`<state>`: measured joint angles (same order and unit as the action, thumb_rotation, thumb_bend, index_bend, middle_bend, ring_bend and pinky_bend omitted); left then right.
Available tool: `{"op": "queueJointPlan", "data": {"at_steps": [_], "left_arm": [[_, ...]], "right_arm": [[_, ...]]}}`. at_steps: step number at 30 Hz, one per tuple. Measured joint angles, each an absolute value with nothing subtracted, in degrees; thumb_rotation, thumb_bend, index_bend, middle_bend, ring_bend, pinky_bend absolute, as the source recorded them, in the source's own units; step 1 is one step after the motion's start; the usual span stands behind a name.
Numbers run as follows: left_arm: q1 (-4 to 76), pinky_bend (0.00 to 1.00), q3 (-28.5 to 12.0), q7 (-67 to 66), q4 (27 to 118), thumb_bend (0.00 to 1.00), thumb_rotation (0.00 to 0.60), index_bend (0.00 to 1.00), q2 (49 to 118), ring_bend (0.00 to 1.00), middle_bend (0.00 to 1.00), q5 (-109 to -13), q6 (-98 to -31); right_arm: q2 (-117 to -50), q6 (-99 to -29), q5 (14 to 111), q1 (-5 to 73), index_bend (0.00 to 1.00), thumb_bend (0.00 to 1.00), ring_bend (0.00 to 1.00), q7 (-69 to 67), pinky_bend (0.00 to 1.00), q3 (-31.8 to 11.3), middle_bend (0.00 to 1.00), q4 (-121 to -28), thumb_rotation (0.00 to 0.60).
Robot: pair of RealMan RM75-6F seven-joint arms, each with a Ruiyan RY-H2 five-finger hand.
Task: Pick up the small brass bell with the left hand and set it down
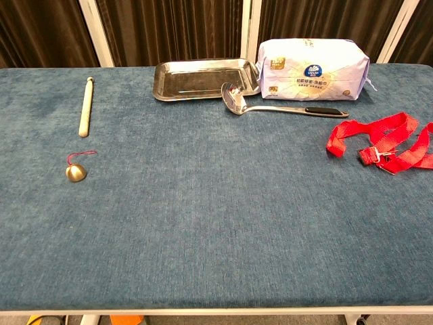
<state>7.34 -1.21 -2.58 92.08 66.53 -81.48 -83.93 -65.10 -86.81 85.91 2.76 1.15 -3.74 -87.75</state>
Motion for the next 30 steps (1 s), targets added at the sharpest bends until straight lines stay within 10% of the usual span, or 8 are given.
{"op": "queueJointPlan", "data": {"at_steps": [30], "left_arm": [[20.6, 0.00, -4.3, -5.4, 92.8, 0.13, 0.600, 0.15, 76.0, 0.00, 0.13, -77.0, -61.9]], "right_arm": [[-64.5, -85.7, 85.9, 3.3, 0.00, 0.27, 0.00, 0.6, 0.00, -3.9, 0.00, -88.0, 0.600]]}}
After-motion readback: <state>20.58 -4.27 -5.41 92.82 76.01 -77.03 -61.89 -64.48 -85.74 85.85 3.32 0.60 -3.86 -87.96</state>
